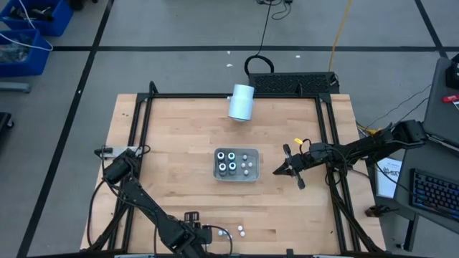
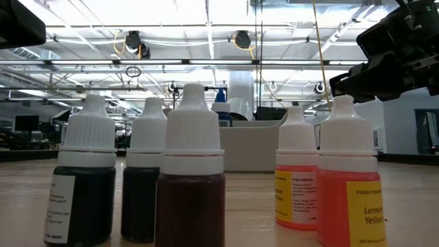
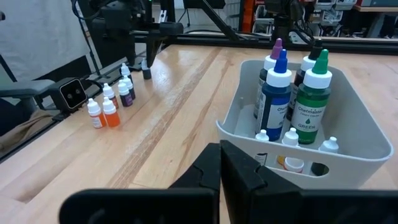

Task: Pick & Place food coloring
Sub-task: Put the small blue food coloring bottle into the gray bin

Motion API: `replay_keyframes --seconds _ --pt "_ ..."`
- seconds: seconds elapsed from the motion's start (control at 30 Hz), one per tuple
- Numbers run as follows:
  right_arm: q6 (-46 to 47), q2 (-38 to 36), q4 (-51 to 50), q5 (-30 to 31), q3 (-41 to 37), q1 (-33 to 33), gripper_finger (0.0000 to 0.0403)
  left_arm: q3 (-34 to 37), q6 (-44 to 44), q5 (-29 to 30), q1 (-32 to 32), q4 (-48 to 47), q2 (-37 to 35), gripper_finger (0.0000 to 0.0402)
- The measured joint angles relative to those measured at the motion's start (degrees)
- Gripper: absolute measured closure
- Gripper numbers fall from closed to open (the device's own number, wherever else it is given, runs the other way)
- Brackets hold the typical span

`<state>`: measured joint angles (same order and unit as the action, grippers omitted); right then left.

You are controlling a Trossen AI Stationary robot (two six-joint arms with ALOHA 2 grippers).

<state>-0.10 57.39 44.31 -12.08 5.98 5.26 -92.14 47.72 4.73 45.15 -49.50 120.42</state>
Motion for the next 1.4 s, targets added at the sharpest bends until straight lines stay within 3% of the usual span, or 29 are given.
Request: replay_keyframes --seconds 0.27,0.43,1.07,1.23,1.4 --pt "0.90 0.00 0.00 0.00 0.00 0.00 0.0403 0.00 -1.46 -1.60 0.00 -0.15 0.00 0.0287" --pt "0.90 0.00 0.00 0.00 0.00 0.00 0.0403 0.00 -1.64 -1.58 0.00 -0.13 0.00 0.0309" --pt "1.16 0.00 -0.26 0.00 0.00 0.09 0.0403 0.02 -5.04 -2.15 0.53 -0.13 0.00 0.0205" --pt "2.25 0.00 -0.24 0.00 0.00 0.09 0.0403 0.04 -5.07 -1.59 1.05 -0.13 0.00 0.0213" --pt "2.43 0.00 -0.26 0.00 0.00 0.09 0.0403 0.04 -5.23 0.22 1.09 -0.15 0.02 0.0245"
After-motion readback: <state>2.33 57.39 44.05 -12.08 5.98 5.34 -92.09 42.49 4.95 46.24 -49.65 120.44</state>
